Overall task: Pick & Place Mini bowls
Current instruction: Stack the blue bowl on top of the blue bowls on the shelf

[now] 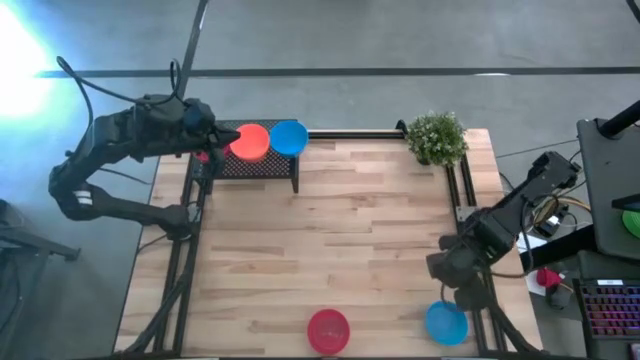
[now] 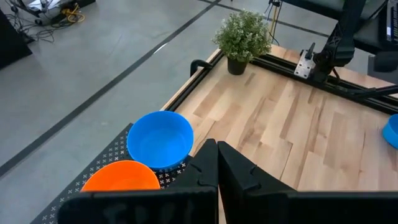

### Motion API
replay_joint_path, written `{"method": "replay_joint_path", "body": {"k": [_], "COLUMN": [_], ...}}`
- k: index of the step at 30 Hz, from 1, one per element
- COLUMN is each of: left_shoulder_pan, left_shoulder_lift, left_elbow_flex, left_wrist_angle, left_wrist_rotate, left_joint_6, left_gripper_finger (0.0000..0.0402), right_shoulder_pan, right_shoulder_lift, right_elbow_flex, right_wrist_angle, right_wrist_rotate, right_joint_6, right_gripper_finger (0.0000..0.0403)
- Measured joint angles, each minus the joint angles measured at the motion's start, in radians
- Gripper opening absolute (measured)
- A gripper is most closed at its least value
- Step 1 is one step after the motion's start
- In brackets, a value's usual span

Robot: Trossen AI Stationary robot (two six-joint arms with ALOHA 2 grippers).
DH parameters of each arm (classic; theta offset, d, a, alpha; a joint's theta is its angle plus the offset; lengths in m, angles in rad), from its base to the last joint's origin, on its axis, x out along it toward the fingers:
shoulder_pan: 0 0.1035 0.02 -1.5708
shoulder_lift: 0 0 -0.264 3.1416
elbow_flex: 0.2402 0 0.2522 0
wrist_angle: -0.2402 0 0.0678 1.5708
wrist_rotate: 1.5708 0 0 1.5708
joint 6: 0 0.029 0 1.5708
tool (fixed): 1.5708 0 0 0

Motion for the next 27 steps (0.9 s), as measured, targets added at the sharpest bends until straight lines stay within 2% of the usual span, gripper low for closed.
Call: {"method": "replay_joint_path", "body": {"k": [18, 27], "left_shoulder_pan": [0.000, 0.000], "left_shoulder_lift": [0.001, 0.001], "left_elbow_flex": [0.000, 0.000], "left_wrist_angle": [-0.001, -0.001], "left_wrist_rotate": [0.006, 0.034], "left_joint_6": [-0.033, -0.037], "left_gripper_finger": [0.0000, 0.0000], "right_shoulder_pan": [0.015, 0.037], "right_shoulder_lift": [0.003, 0.003], "right_elbow_flex": [-0.222, -0.281], "right_wrist_angle": [0.170, 0.278], "right_wrist_rotate": [0.001, -0.024], "right_joint_6": [0.041, 0.063], "right_gripper_finger": [0.0012, 0.0075]}}
